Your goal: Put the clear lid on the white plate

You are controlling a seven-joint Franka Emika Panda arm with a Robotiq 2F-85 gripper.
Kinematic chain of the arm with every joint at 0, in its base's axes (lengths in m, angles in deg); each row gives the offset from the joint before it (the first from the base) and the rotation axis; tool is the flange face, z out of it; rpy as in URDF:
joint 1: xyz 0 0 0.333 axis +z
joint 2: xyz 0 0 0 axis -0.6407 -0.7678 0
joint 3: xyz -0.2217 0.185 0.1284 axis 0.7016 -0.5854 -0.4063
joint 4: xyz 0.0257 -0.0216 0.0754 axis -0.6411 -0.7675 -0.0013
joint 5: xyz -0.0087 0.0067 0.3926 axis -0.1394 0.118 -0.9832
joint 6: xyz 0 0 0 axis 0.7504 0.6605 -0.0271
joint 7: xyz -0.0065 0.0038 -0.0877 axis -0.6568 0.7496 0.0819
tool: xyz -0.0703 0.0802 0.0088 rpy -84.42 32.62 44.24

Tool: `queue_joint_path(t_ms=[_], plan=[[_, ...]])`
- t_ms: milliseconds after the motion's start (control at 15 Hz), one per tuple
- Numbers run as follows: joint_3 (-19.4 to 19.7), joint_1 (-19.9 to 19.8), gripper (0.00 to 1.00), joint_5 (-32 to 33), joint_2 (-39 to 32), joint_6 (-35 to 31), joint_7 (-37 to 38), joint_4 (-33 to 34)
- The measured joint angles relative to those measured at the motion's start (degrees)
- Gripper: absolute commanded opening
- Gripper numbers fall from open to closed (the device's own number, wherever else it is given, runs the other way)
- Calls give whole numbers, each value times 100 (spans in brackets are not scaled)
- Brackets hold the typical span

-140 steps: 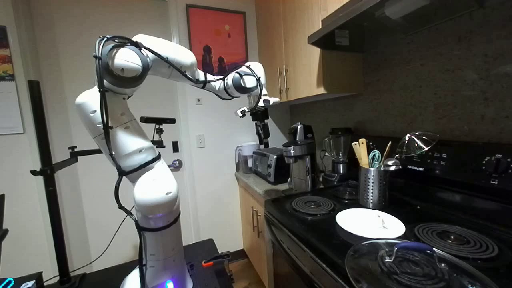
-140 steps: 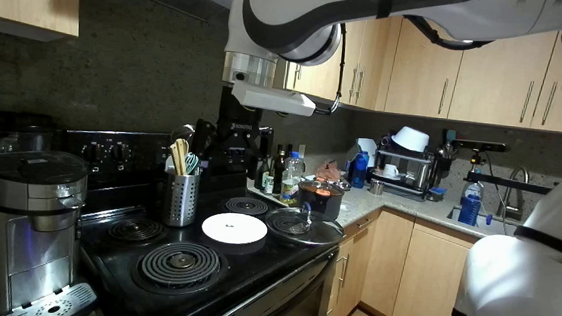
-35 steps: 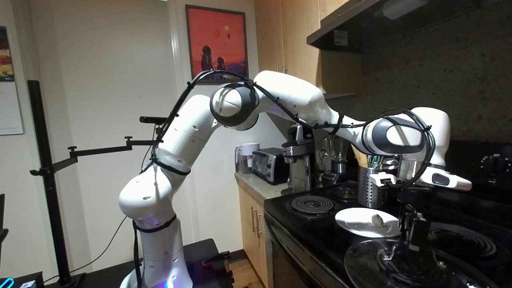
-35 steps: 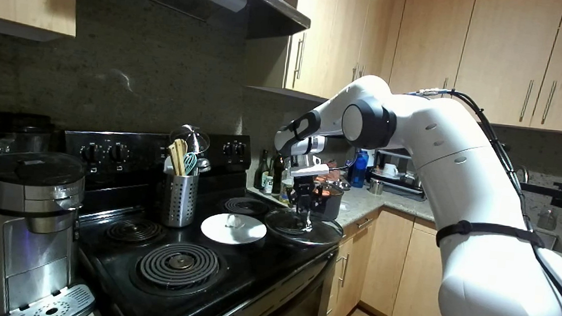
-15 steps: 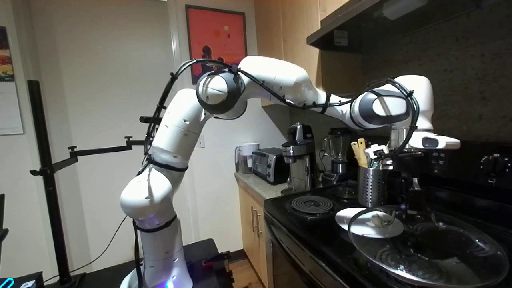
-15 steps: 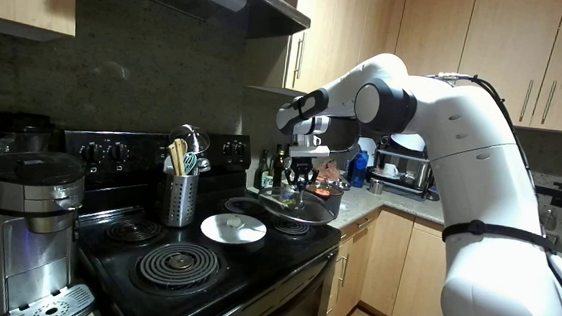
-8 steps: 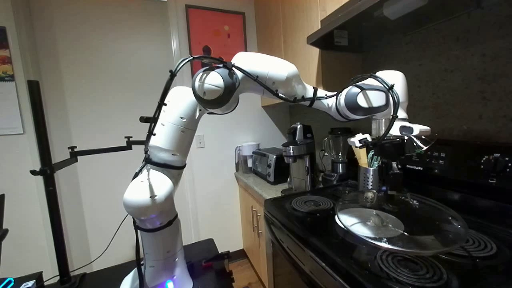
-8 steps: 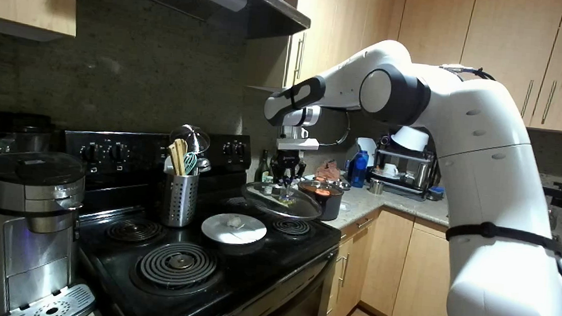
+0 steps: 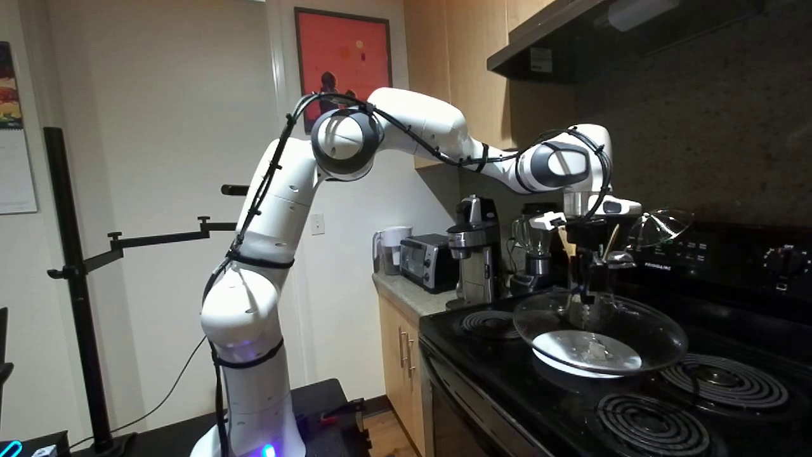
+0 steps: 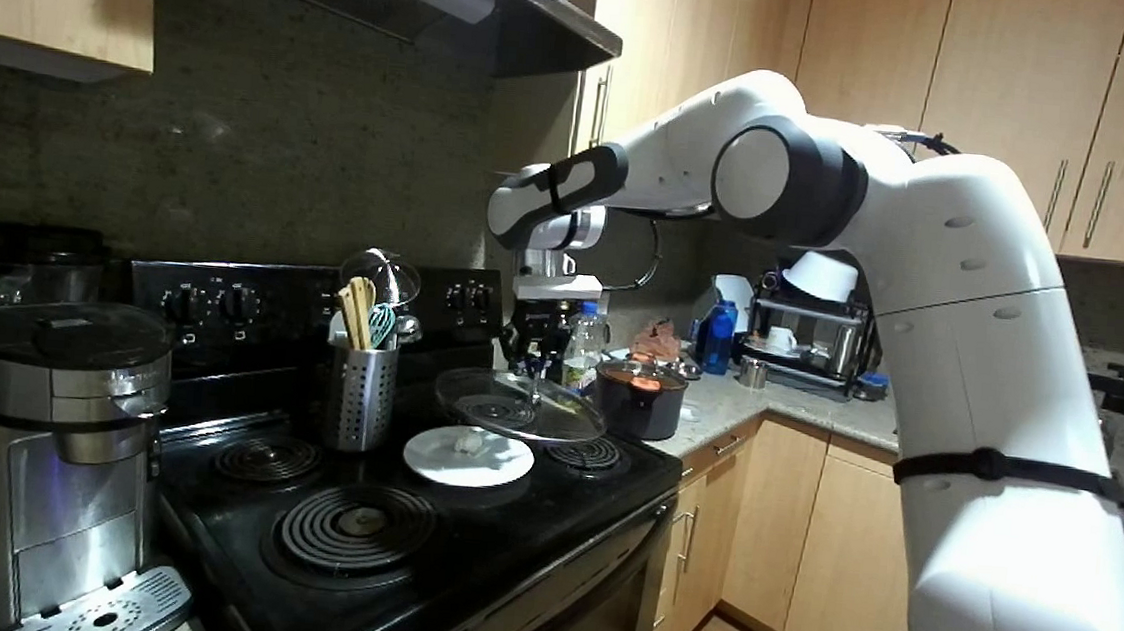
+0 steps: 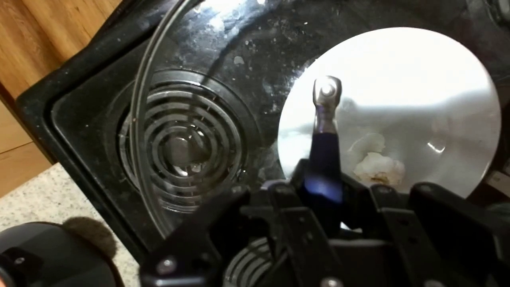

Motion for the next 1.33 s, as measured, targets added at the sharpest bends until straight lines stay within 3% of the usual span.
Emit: queue_joint_path(t_ms=[400,467,733,800,1333], plan=[[-145,283,3,159,1,-2,1,-118],[-173,296,10,153,1,-2,-2,-121],[-205,282,10,79,38,-10,-7,-123],[-205,273,3,79,48,-10,-7,-126],[-205,240,3,78,-400,-8,19,-67]])
